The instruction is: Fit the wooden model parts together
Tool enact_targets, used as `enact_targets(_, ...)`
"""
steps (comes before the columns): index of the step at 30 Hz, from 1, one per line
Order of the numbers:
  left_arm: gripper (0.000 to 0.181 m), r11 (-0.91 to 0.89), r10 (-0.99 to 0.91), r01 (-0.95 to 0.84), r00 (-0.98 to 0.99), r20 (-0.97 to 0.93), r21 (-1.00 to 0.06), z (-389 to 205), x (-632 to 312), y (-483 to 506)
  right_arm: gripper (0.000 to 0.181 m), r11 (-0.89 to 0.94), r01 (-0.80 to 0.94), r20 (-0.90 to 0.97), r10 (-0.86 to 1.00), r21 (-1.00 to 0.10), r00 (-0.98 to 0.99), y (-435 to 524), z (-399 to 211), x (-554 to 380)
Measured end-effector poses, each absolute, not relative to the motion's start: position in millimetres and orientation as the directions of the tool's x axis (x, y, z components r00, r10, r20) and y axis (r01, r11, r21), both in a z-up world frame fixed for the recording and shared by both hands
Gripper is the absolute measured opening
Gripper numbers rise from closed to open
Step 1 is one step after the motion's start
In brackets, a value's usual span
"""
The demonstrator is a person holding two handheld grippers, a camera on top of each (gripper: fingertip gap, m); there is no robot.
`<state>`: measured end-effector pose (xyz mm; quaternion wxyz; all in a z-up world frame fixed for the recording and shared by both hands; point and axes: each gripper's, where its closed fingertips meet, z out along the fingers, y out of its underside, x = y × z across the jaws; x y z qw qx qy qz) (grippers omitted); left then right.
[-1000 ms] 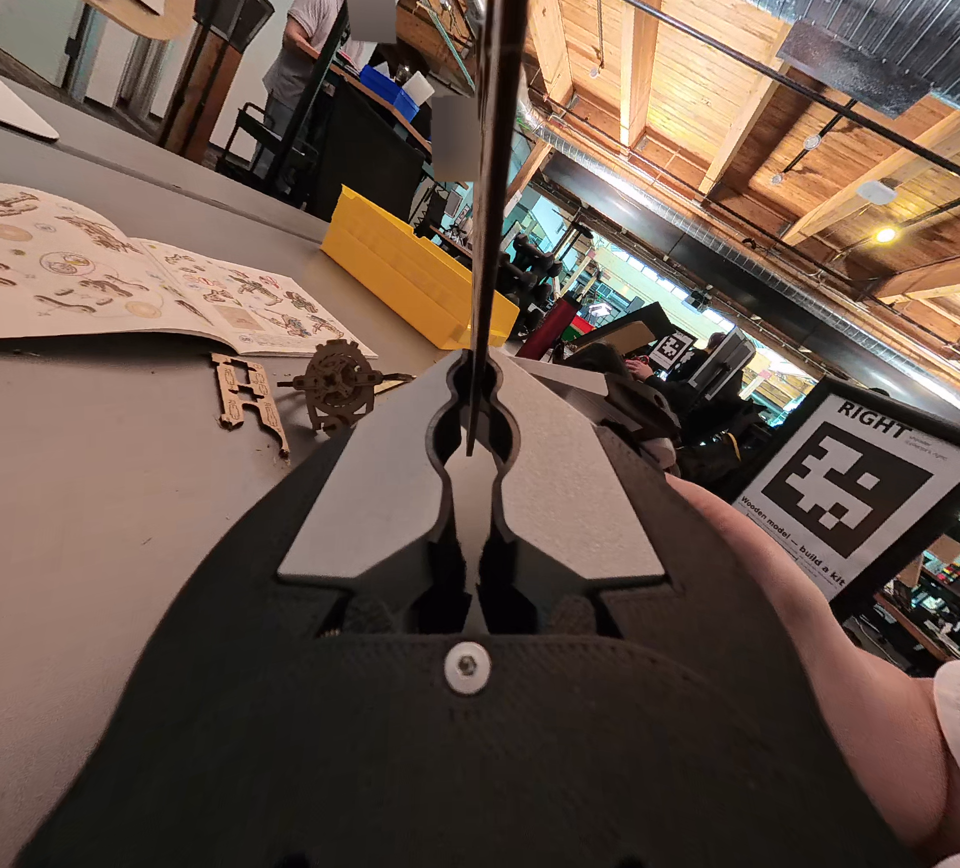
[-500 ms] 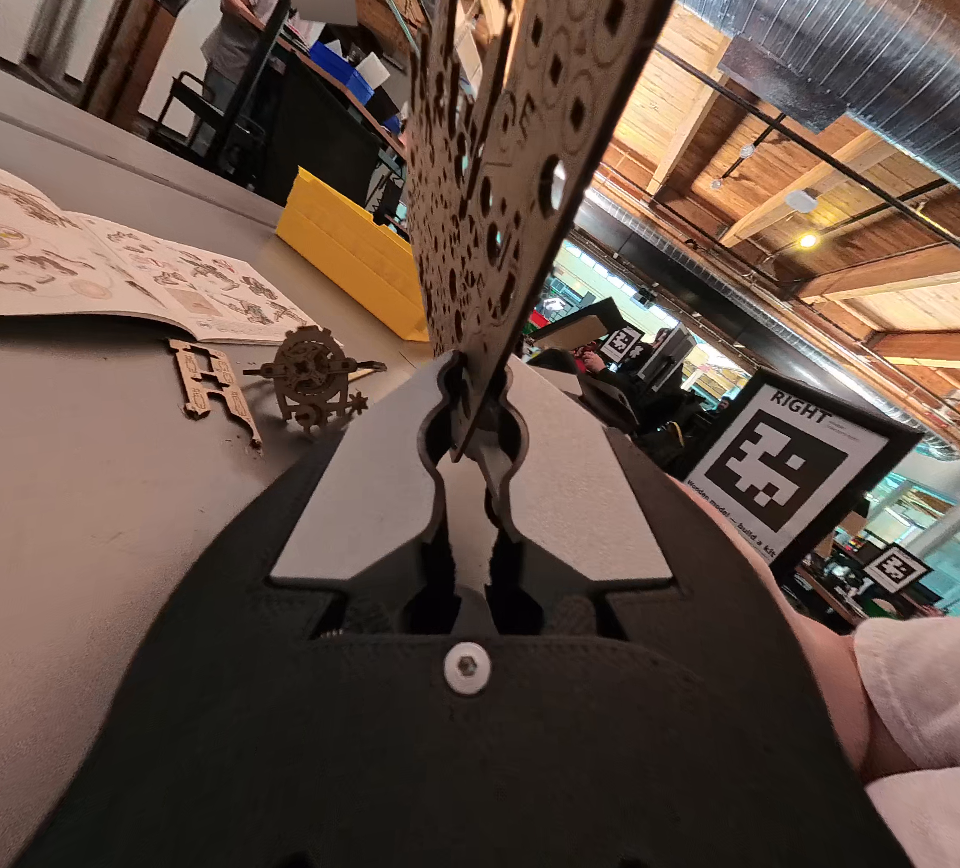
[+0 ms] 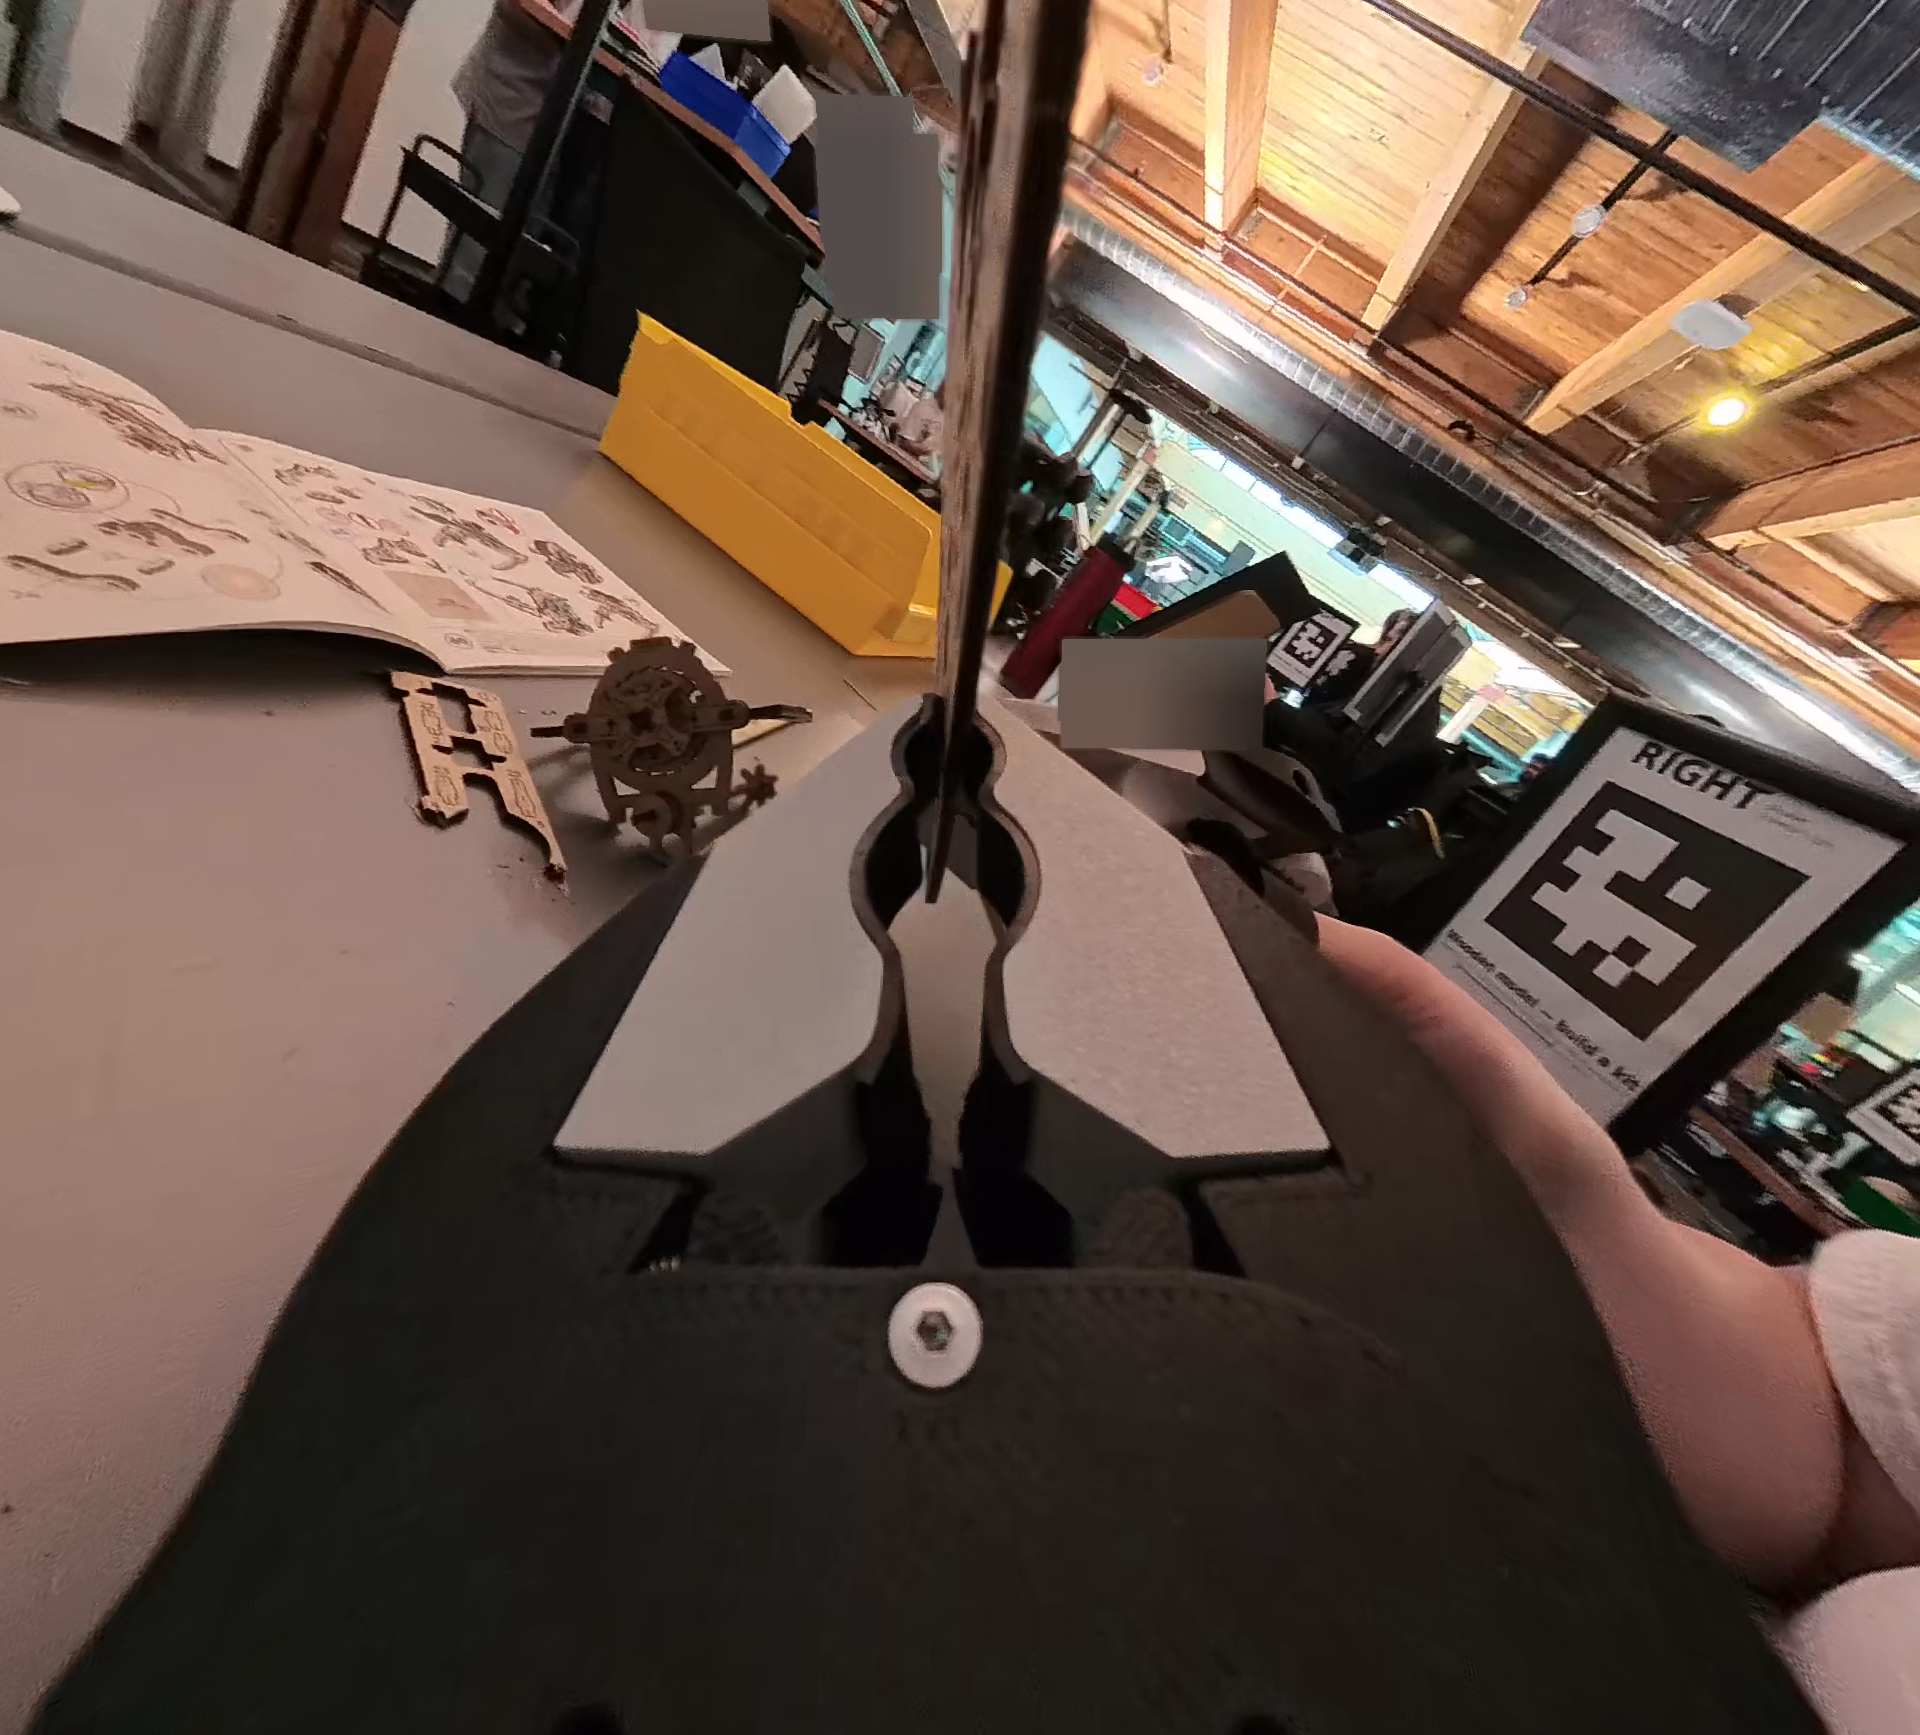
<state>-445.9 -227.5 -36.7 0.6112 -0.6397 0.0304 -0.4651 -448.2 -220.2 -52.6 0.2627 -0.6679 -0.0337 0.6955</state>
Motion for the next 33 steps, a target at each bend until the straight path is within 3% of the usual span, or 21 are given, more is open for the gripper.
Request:
enact_targets(10,0.002,-0.199,-0.666,0.582,0.51,0.545,-0.789,-25,-451,-235,0.015,-0.785,-0.323,-0.842,0.534,-0.528,0.08,-227,-42,-451)
enact_targets(13,0.014,-0.157,-0.65,0.612,0.527,0.548,-0.775,-21,-462,-232,0.015,-0.753,-0.288,-0.803,0.58,-0.592,0.135,-229,-49,-452)
enact_targets(14,0.008,-0.166,-0.655,0.612,0.517,0.551,-0.773,-21,-462,-232,0.015,-0.749,-0.274,-0.796,0.588,-0.603,0.143,-230,-52,-453)
enact_targets(19,0.001,-0.273,-0.651,0.575,0.48,0.588,-0.771,-31,-453,-230,0.015,-0.735,-0.253,-0.777,0.605,-0.629,0.173,-228,-56,-451)
enact_targets(33,0.001,-0.285,-0.611,0.575,0.508,0.608,-0.767,-37,-452,-224,0.017,-0.754,-0.252,-0.795,0.576,-0.607,0.19,-222,-60,-450)
